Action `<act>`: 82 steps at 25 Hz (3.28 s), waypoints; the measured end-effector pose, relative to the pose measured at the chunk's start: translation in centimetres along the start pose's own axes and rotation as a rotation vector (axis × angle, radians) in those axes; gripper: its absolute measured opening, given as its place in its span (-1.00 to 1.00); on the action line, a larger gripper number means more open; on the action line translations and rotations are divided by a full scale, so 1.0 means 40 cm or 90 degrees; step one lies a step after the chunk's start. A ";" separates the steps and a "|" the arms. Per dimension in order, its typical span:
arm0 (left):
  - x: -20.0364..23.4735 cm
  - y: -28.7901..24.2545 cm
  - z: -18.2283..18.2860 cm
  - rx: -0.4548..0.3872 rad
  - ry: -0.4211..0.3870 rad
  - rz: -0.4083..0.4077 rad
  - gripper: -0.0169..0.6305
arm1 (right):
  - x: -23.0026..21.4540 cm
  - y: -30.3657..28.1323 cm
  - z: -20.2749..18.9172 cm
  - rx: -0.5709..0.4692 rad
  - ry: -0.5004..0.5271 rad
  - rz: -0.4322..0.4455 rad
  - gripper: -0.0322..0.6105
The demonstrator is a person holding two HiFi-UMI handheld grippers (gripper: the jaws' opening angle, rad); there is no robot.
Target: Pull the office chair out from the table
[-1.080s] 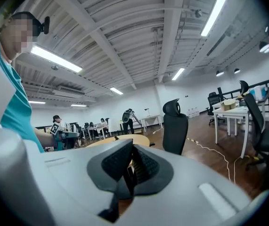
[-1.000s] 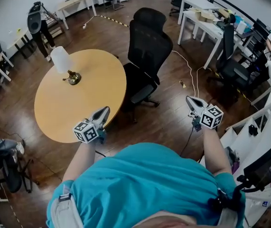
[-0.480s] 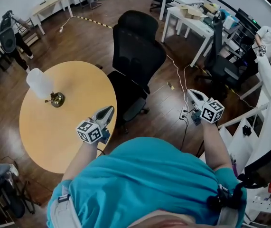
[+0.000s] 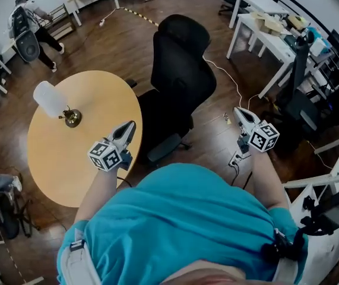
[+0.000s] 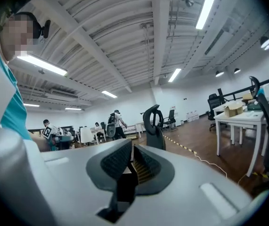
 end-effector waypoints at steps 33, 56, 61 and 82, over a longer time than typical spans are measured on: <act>0.141 -0.907 0.050 0.091 -0.159 0.002 0.07 | -0.455 -0.852 0.195 0.061 -0.139 0.175 0.06; 0.158 -1.318 -0.006 0.143 -0.160 0.052 -0.34 | -0.726 -0.883 0.214 0.044 -0.276 0.199 -0.22; 0.155 -1.369 -0.016 0.153 -0.157 0.043 -0.34 | -0.770 -0.868 0.226 0.030 -0.276 0.186 -0.22; 0.009 -1.753 -0.144 0.230 -0.156 -0.022 -0.30 | -1.146 -0.664 0.259 -0.017 -0.308 0.142 -0.26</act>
Point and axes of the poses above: the fingertips, and each gripper's own axes: y backward along the fingers, x to its left, z out of its top, the point moved 8 cm from there along y, backward along the fingers, and after that the axes turned 8 degrees about y, right-handed, at the moved point
